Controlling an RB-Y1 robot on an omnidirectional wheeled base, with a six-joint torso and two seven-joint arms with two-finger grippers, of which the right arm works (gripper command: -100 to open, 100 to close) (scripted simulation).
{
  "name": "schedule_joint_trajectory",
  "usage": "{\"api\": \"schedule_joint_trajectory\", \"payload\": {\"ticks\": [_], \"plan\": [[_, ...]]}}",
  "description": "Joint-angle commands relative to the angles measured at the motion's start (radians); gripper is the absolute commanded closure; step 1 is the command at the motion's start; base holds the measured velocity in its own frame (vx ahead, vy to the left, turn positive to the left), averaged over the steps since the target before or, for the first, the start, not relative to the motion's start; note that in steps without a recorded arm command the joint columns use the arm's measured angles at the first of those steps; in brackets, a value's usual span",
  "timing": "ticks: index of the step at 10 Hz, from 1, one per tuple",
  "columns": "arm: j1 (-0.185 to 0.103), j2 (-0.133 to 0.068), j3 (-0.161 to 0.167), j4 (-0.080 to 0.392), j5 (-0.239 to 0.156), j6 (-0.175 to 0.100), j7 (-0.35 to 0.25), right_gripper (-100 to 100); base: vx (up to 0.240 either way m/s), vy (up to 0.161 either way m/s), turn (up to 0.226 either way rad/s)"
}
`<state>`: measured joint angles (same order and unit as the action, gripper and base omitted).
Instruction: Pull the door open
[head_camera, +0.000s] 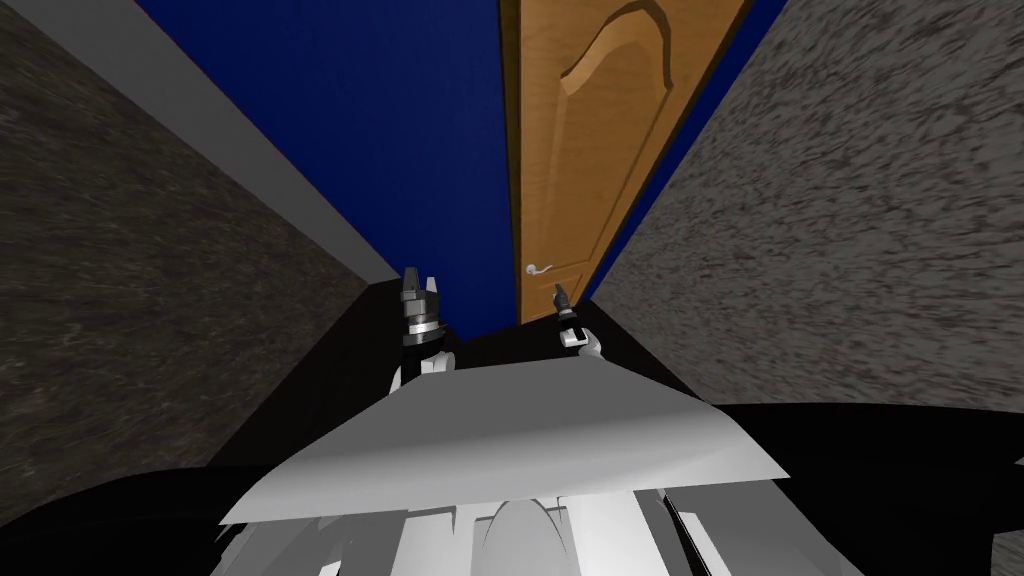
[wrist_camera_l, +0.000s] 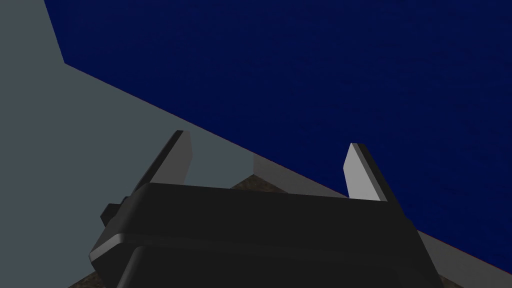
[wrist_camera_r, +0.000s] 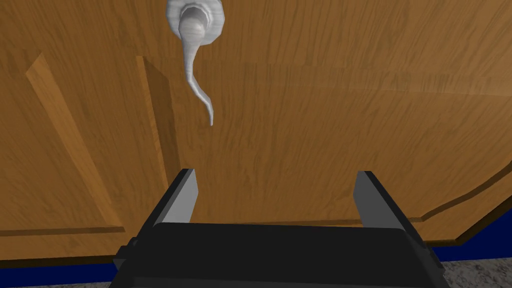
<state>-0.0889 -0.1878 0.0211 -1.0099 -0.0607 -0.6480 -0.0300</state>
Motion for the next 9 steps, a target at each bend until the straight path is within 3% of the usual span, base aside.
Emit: {"api": "schedule_joint_trajectory", "payload": {"ticks": [1,9], "plan": [[-0.026,-0.007,-0.001,0.05,-0.001,-0.007,-0.008,-100,0.046,-0.076,0.21],[-0.109,-0.028,-0.006,0.23,-0.006,-0.033,-0.031,-100,0.026,-0.057,0.113]]}}
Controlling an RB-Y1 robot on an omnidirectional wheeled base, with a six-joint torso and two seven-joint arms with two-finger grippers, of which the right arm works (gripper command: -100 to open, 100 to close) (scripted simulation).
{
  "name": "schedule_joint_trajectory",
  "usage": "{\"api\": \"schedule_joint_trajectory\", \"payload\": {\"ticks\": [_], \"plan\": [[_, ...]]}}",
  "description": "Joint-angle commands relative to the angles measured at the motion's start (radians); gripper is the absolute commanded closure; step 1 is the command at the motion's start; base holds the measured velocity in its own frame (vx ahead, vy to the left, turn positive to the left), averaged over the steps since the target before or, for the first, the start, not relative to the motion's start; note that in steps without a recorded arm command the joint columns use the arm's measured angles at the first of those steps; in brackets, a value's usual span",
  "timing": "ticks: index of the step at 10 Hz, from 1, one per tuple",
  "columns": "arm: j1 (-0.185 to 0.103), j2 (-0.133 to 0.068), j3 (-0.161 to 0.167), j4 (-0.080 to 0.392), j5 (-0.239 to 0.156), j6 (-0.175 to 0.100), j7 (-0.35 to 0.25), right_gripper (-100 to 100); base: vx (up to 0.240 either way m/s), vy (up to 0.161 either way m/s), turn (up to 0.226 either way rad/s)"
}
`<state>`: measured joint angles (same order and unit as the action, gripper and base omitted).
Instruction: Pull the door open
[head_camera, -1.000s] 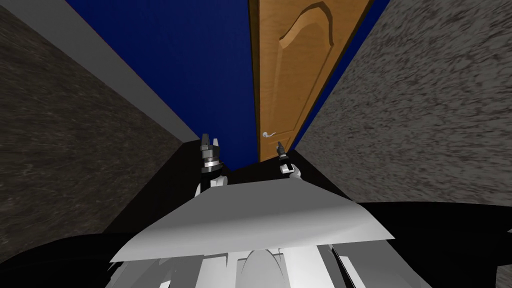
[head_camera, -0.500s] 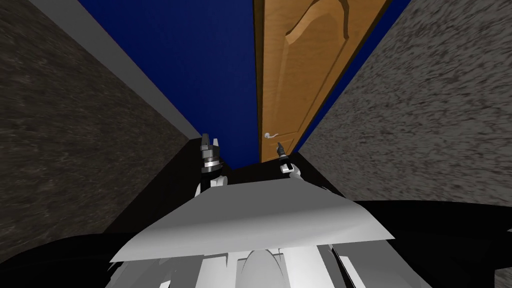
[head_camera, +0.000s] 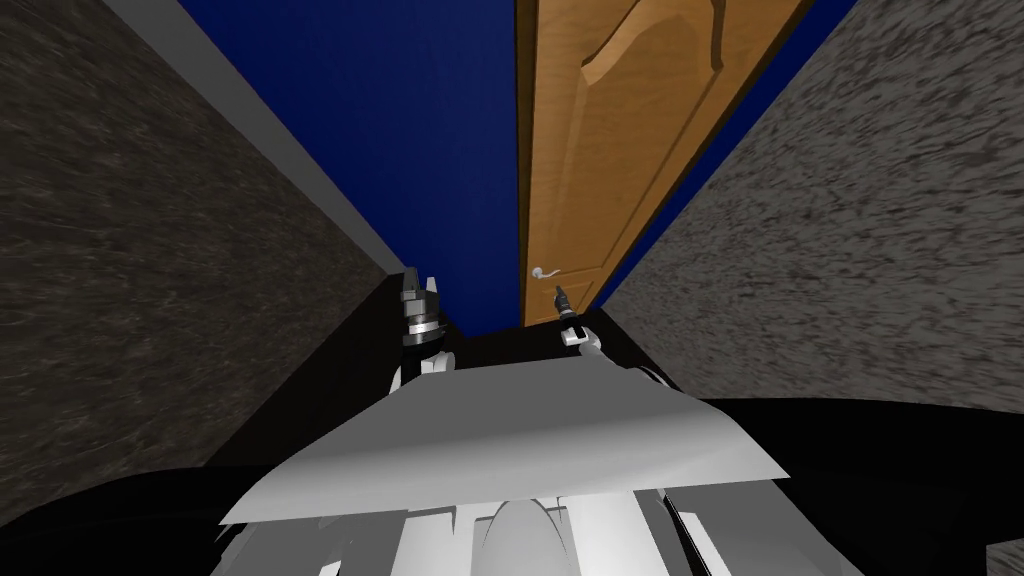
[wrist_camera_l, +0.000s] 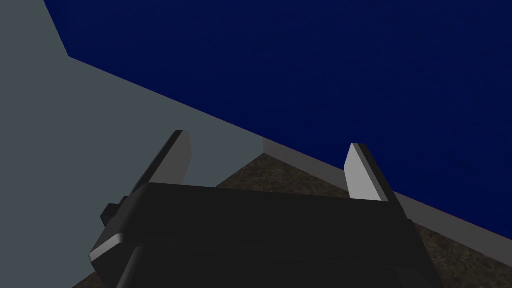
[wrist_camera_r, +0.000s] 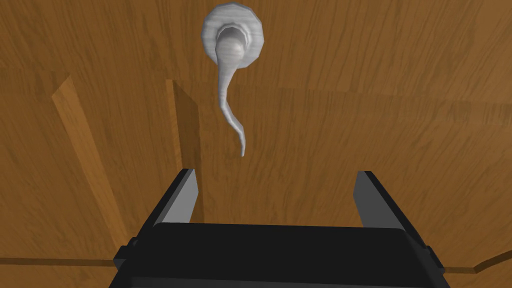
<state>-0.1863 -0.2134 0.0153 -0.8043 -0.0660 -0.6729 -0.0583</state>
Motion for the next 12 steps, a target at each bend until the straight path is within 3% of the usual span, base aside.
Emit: {"api": "schedule_joint_trajectory", "payload": {"ticks": [1,2,6,9,11,12], "plan": [[-0.026,-0.006,-0.002,0.05,-0.001,-0.013,-0.007,-100,0.029,-0.068,0.178],[-0.026,-0.006,-0.002,0.058,-0.001,-0.013,-0.007,-100,0.021,-0.057,0.072],[-0.082,-0.019,-0.005,0.177,-0.004,-0.031,-0.024,-100,0.025,-0.064,0.155],[-0.109,-0.025,-0.006,0.233,-0.006,-0.039,-0.031,-100,0.023,-0.073,0.109],[-0.109,-0.027,-0.006,0.232,-0.006,-0.036,-0.033,-100,0.011,-0.032,0.041],[-0.089,-0.057,-0.006,0.235,-0.024,-0.05,-0.05,-100,0.123,0.066,0.177]]}}
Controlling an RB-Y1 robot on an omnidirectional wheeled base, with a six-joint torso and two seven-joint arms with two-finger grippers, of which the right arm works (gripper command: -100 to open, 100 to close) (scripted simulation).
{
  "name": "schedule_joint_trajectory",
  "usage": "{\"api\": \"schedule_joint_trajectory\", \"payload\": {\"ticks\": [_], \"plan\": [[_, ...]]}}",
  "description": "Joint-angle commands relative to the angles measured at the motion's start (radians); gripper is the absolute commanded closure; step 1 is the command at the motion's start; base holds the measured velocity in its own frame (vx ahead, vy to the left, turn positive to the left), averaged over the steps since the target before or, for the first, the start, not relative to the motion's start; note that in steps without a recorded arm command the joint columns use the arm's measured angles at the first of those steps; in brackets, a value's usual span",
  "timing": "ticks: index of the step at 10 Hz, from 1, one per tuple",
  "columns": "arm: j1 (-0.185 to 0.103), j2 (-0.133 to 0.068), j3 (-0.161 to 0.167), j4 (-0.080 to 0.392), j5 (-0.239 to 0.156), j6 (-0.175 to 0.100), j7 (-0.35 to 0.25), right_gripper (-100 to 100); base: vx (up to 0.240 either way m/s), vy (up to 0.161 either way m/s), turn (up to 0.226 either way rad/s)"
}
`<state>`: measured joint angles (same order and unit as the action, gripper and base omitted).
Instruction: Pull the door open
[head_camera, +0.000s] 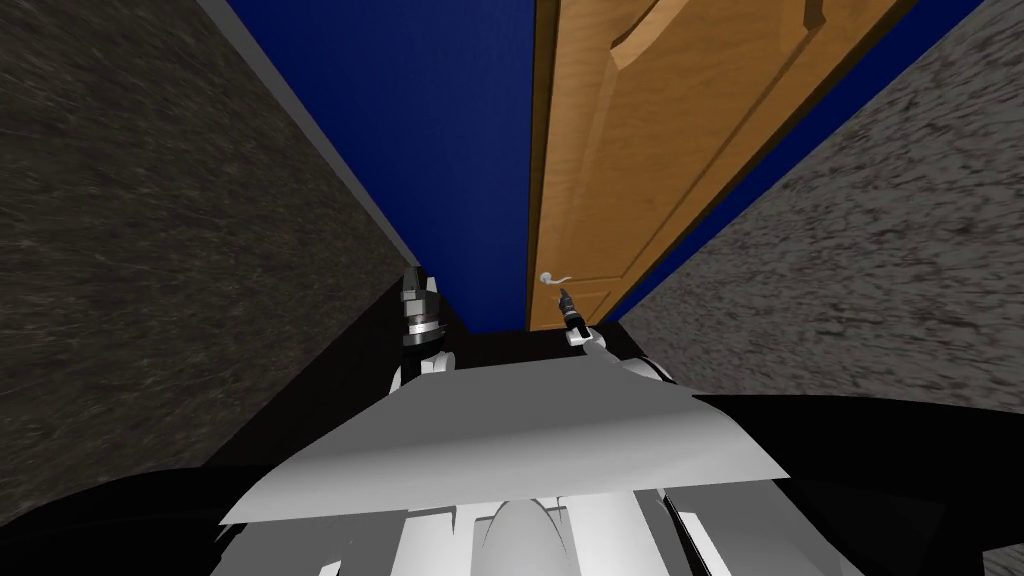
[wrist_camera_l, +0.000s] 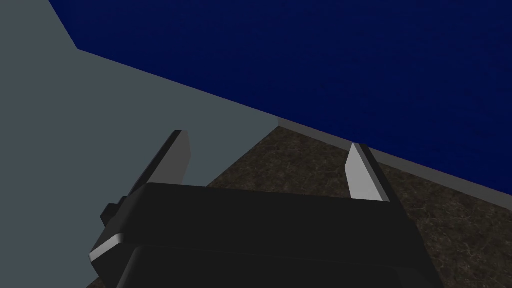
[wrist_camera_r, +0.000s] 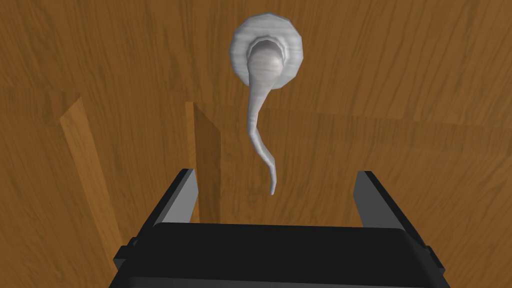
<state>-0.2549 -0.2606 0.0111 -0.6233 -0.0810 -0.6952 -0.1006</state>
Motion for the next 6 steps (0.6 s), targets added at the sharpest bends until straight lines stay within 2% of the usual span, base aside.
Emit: {"api": "schedule_joint_trajectory", "payload": {"ticks": [1,2,3,6], "plan": [[-0.021,-0.009,-0.002,0.05,-0.009,-0.028,-0.008,-100,0.159,0.076,0.077],[0.0,-0.039,-0.002,0.055,-0.028,-0.041,-0.025,-100,0.179,0.08,0.156],[0.016,-0.062,-0.002,0.056,-0.042,-0.051,-0.038,-100,0.234,0.087,0.229],[0.061,-0.127,-0.001,0.059,-0.083,-0.079,-0.075,-100,0.222,0.049,0.157]]}}
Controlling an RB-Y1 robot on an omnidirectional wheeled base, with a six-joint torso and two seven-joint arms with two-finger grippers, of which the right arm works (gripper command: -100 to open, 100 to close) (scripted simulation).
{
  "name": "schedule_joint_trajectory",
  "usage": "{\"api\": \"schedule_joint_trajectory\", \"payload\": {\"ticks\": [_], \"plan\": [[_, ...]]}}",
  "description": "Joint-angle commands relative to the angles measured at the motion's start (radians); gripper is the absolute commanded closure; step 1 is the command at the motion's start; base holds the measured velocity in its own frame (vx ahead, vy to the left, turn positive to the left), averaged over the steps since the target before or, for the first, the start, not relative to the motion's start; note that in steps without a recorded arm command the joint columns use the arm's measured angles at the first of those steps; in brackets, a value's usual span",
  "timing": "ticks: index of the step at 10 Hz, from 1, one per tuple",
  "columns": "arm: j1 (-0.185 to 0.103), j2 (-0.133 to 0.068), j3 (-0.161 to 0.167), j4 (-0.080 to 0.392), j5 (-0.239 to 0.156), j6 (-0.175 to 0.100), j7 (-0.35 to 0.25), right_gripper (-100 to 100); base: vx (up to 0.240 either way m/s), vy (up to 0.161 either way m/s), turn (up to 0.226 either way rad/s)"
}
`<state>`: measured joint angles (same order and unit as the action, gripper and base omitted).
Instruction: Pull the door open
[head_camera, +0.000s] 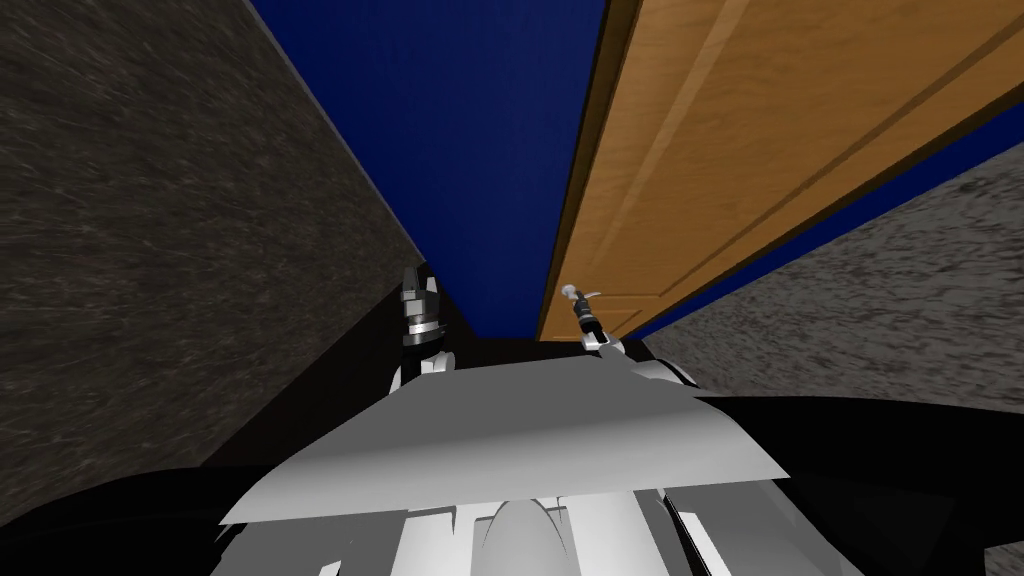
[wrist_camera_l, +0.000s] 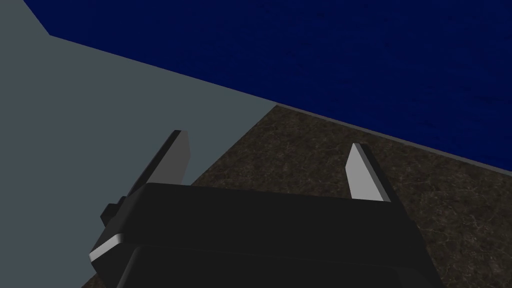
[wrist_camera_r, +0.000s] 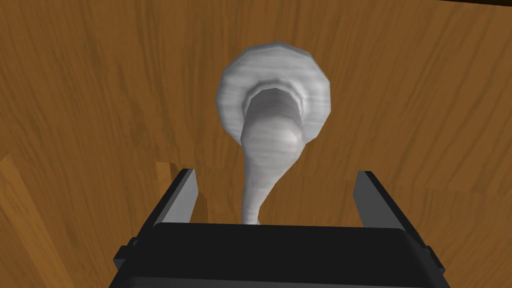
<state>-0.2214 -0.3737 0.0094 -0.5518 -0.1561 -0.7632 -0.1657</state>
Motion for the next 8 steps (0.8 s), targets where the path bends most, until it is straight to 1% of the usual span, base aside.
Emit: {"api": "schedule_joint_trajectory", "payload": {"ticks": [1,2,3,4,8], "plan": [[0.028,-0.014,0.001,-0.013,-0.008,-0.011,-0.01,-100,0.127,0.031,0.06],[0.044,-0.037,0.001,-0.012,-0.023,-0.022,-0.023,-100,0.129,0.022,0.097],[0.028,-0.028,0.001,-0.008,-0.015,-0.012,-0.017,-100,0.07,0.006,0.022],[0.028,-0.028,0.001,-0.008,-0.015,-0.012,-0.017,100,-0.013,-0.001,-0.019],[0.028,-0.028,0.001,-0.008,-0.015,-0.012,-0.017,100,-0.015,-0.002,0.002]]}}
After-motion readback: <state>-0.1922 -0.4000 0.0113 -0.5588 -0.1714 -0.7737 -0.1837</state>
